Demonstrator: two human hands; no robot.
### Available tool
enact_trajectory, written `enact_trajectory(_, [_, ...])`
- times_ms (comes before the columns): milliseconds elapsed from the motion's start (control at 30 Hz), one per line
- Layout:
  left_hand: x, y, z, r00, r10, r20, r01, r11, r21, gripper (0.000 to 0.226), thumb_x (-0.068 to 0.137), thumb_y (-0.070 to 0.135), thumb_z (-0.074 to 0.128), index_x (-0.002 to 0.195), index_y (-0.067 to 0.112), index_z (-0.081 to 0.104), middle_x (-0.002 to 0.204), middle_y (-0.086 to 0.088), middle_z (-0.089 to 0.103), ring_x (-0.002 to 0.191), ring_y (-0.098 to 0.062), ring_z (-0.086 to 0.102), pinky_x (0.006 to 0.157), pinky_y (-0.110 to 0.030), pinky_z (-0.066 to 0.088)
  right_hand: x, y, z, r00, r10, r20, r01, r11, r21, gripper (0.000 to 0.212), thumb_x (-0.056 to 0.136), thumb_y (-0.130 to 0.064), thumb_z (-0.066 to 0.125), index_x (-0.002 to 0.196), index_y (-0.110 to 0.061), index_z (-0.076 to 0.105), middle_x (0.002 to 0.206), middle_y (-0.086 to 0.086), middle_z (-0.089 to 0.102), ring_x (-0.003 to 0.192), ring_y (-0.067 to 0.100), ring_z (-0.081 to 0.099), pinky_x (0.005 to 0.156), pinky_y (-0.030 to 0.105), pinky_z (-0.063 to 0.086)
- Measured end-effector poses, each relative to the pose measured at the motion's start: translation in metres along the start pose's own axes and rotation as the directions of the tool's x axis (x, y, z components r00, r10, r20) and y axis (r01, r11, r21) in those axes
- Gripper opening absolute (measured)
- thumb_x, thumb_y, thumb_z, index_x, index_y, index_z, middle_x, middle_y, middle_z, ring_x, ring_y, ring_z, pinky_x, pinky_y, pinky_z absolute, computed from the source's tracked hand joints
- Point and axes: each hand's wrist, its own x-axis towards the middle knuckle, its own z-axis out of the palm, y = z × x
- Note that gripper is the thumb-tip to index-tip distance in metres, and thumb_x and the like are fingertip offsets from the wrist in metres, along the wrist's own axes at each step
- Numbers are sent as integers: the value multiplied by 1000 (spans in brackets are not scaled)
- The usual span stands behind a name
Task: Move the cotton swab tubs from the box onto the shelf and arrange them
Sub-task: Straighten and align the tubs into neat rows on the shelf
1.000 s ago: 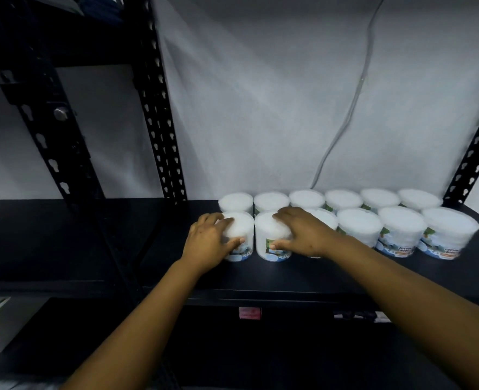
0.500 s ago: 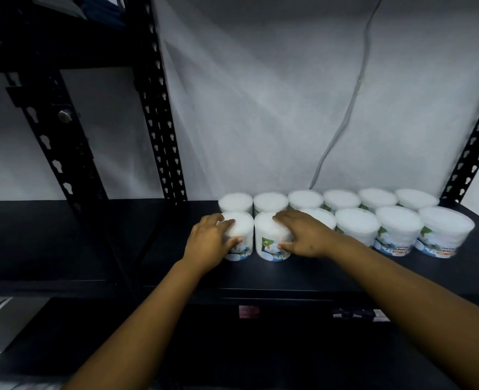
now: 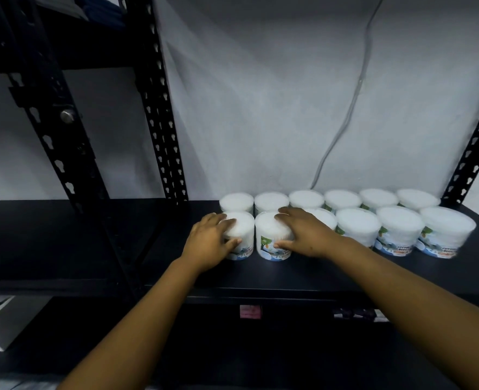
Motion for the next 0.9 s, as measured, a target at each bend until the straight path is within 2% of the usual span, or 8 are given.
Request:
enact_trajectory(67, [-1,2,0,999,-17,-27,18,999,31,58,87,54,56,136,25,48,141,-1,43,133,-21,33,109,-37,28,0,-2,0,1000,10,-12,-10,1000,-19,76,81,-50,66,142,-13,38,144,8,41,129,25,40,106,32,33])
enact_trajectory(167, [-1,3,1,999,-5,-37,7,999,48,50,90,48,54,135,26,51,138,-1,46,130,-22,36,106,-36,29,1,-7,-1,999,15,-43,-17,998,-57,75,79,-54,66,137,-12,45,135,10,46,122,27,43,102,34,36])
enact_trajectory(300, [0,2,0,1000,-3,-18,4,998,55,53,90,51,52,137,27,48,143,1,44,133,-20,33,109,-36,26,-4,-7,2,999,-4,-43,2,999,-41,78,81,-52,65,142,-12,37,146,9,37,131,26,37,109,32,28])
enact_trajectory(367, [0,4,0,999,-16,-35,18,998,64,58,87,56,53,137,27,48,140,1,44,132,-20,34,108,-36,27,-6,-6,2,999,-13,-29,12,999,-47,77,82,-49,64,143,-13,34,146,8,38,131,25,38,108,31,29])
enact_trajectory(533, [-2,2,0,1000,13,-17,-12,998,59,49,93,44,51,138,27,47,143,-1,44,134,-21,33,109,-36,25,-4,-7,1,999,11,-44,-16,994,-105,78,80,-54,65,141,-14,39,141,9,41,126,26,39,106,34,32])
enact_trajectory(633, [-2,1,-1,1000,14,-17,-13,998,59,54,91,48,52,139,25,45,145,0,42,136,-21,30,110,-37,24,-5,-8,2,999,-1,-44,-4,995,-100,79,80,-55,64,142,-15,37,147,8,35,131,26,35,109,33,29])
enact_trajectory(733, [-1,4,-2,999,0,-41,4,996,86,58,87,54,55,136,25,48,137,0,45,130,-22,35,106,-36,28,-5,-7,2,1000,-1,-30,-1,996,-88,74,81,-53,63,139,-13,40,143,8,41,127,26,41,106,34,32])
enact_trajectory(900, [-1,2,0,1000,21,-23,-19,997,78,49,92,45,52,137,26,49,141,-2,47,134,-22,34,110,-37,27,-4,-10,3,999,11,-46,-16,994,-105,74,80,-56,63,137,-13,43,141,9,41,126,27,40,104,36,33])
